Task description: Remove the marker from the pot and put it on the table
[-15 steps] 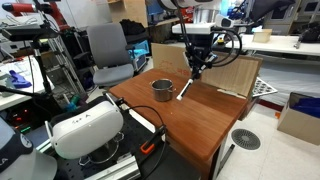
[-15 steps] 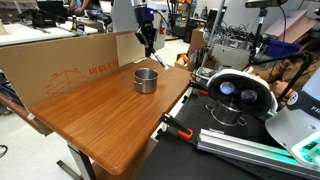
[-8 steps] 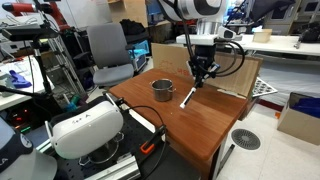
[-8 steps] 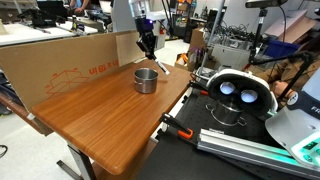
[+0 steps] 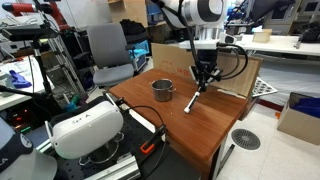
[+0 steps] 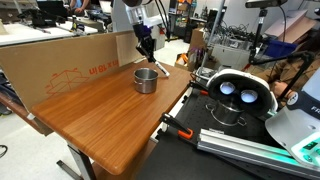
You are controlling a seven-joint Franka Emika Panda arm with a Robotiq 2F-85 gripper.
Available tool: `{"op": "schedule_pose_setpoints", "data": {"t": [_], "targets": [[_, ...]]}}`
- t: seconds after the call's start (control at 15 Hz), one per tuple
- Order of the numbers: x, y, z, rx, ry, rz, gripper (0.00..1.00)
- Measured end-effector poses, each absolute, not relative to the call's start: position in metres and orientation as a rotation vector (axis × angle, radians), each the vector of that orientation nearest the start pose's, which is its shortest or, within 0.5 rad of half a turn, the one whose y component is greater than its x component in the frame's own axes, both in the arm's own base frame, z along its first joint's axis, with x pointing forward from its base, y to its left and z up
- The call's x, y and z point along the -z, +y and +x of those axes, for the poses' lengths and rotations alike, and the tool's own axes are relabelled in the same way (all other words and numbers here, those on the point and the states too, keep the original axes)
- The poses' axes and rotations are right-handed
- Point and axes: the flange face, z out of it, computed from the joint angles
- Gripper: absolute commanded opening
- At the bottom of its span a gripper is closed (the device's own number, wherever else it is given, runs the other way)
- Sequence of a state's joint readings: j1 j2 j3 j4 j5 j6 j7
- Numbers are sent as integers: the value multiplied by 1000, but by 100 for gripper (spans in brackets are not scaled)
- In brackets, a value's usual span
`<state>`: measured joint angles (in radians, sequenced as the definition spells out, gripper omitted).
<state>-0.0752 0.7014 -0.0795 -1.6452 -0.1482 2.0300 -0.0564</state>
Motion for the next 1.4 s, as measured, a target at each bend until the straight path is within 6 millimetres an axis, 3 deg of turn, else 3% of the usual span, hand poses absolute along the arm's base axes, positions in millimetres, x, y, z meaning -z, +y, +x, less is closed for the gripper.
{"op": "schedule_pose_setpoints", "data": {"t": [0.53,1.13,1.4], "targets": [[-182,-104,652,-543,-18,-3277,99],[-186,-103,656,-527,-19,-3280,100],[-213,-92,663,-455,-32,-3278,100]]}}
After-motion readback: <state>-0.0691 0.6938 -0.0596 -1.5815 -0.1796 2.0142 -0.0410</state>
